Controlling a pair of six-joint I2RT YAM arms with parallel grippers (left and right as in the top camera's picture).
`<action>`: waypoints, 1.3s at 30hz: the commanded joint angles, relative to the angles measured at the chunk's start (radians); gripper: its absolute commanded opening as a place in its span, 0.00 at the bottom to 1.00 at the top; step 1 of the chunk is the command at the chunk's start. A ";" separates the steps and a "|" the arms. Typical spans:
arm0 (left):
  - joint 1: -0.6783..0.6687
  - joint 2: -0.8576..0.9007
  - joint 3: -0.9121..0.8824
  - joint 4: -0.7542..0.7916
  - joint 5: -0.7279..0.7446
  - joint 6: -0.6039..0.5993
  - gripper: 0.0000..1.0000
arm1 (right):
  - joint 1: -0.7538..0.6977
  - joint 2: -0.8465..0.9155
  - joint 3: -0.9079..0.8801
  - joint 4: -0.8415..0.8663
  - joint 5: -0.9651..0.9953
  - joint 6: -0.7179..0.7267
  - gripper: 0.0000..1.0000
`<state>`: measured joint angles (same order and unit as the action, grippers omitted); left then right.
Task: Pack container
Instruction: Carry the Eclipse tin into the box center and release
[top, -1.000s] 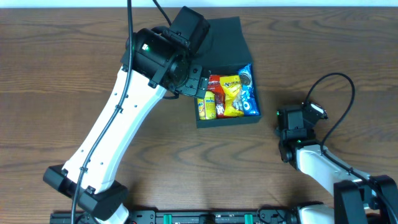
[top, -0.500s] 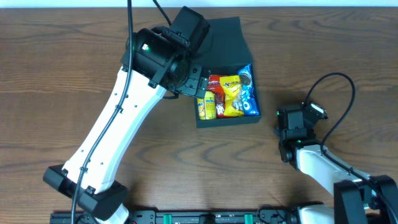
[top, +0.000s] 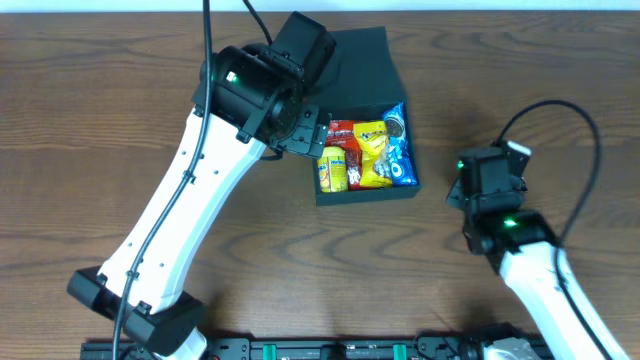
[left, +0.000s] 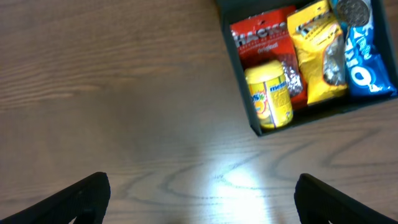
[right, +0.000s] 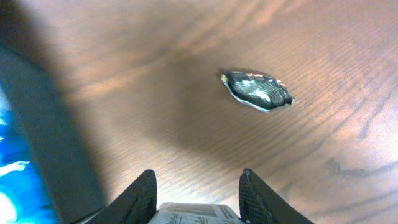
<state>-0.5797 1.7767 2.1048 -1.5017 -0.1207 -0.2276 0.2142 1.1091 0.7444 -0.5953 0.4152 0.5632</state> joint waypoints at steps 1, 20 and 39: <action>0.018 -0.029 0.006 -0.016 -0.021 -0.001 0.95 | 0.019 -0.056 0.118 -0.103 -0.165 -0.012 0.01; 0.121 -0.159 0.006 -0.121 -0.017 -0.049 0.95 | 0.200 0.441 0.746 -0.558 -0.712 -0.133 0.01; 0.121 -0.159 0.006 -0.147 -0.017 -0.041 0.95 | 0.203 0.906 0.914 -0.612 -0.689 -0.224 0.01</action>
<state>-0.4614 1.6157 2.1052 -1.6093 -0.1238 -0.2649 0.4137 1.9884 1.6352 -1.2072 -0.2871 0.3573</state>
